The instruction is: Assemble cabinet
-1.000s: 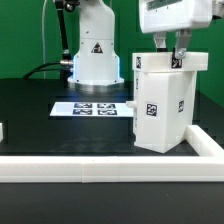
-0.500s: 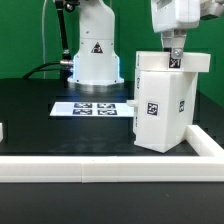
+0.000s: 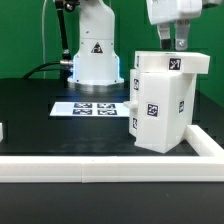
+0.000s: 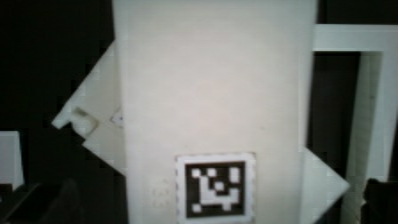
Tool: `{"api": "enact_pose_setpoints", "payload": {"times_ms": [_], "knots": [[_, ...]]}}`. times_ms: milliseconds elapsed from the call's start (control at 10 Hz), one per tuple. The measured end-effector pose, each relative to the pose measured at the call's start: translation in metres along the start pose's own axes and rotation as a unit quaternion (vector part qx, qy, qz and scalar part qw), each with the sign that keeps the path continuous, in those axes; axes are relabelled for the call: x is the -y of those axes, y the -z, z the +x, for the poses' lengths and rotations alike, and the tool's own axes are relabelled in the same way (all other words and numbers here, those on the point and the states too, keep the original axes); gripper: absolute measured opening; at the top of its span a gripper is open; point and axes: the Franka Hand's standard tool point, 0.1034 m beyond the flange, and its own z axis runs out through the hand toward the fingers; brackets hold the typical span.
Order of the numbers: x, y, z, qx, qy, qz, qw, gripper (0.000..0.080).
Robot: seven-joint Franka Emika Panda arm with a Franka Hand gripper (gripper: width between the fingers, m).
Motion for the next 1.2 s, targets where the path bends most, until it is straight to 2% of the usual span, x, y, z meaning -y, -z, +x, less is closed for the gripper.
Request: {"api": "enact_pose_setpoints", "payload": {"times_ms": [400, 600, 800, 1000, 1200], "knots": [[0.001, 0.000, 0.000, 0.001, 0.032, 0.000, 0.999, 0.0797], [0.001, -0.002, -0.001, -0.009, 0.173, -0.009, 0.985, 0.0797], [0.007, -0.001, 0.004, -0.003, 0.311, -0.005, 0.951, 0.0797], [0.013, -0.001, 0.001, 0.000, 0.428, -0.012, 0.904, 0.0797], [0.012, -0.001, 0.002, 0.000, 0.497, -0.011, 0.868, 0.0797]]}}
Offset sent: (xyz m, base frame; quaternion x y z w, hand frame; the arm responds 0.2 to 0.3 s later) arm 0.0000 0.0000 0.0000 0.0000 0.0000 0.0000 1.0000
